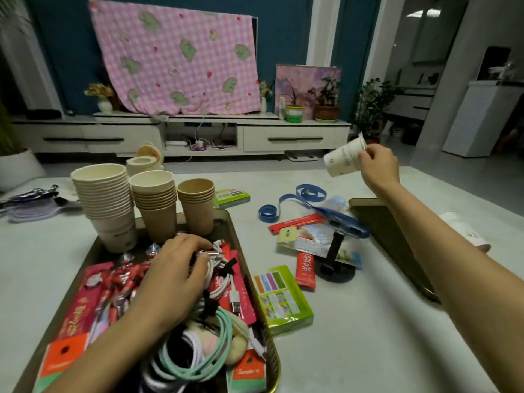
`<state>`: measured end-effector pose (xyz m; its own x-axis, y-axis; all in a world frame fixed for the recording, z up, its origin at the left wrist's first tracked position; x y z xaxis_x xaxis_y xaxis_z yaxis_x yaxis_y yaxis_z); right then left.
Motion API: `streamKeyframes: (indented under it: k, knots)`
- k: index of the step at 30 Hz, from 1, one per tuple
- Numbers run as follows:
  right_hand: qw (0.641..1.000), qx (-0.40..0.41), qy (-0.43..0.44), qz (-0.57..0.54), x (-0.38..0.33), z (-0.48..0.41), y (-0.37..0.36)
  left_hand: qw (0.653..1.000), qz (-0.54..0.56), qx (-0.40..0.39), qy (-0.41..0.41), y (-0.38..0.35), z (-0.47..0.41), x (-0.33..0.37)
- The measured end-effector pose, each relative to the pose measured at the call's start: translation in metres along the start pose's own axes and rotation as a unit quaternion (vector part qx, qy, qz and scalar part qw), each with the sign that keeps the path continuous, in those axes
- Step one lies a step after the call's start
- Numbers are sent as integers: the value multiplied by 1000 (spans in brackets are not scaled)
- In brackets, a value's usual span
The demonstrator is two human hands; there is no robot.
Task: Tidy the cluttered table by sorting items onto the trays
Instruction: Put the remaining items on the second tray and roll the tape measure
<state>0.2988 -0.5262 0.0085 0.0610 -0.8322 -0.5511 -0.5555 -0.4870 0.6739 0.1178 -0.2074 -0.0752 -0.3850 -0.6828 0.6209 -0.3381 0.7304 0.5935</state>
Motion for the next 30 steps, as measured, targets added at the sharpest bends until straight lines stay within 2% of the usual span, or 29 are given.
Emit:
streamKeyframes:
  k: [3, 5, 9, 14, 19, 21, 23, 27, 30]
  knots:
    - [982, -7, 183, -49, -112, 25, -18, 1000, 6, 21, 19, 4, -1, -8]
    - [962, -16, 263, -75, -175, 57, -39, 999, 12, 33, 30, 12, 1, -17]
    - [946, -27, 312, -88, -237, 98, -76, 998, 32, 45, 35, 18, 4, -22]
    - [924, -22, 375, -69, -269, 119, -100, 996, 49, 56, 50, 17, 0, -22]
    - [879, -152, 441, 102, -281, 139, -144, 997, 30, 49, 46, 17, -1, -25]
    - [869, -194, 444, 103, -280, 146, -153, 997, 28, 49, 49, 17, 1, -26]
    - [878, -223, 420, 49, -278, 143, -149, 997, 28, 48, 50, 19, 0, -26]
    - [919, -183, 349, -22, -239, 109, -114, 999, 7, 39, 27, 21, 0, -19]
    - [956, -149, 249, 33, -155, 72, -77, 1000, -16, 21, 13, 16, 2, -7]
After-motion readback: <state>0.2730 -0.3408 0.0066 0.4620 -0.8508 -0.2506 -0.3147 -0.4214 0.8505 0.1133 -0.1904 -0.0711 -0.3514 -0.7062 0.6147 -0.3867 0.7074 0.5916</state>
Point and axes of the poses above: each hand's wrist, its own z-axis away from the middle knuckle, its own y-axis out of the back of the hand, x = y × z, the point moved 5 cm from there along -z, towards the middle knuckle, and after that the axes turned 14 degrees about z, right-handed, at the moved point
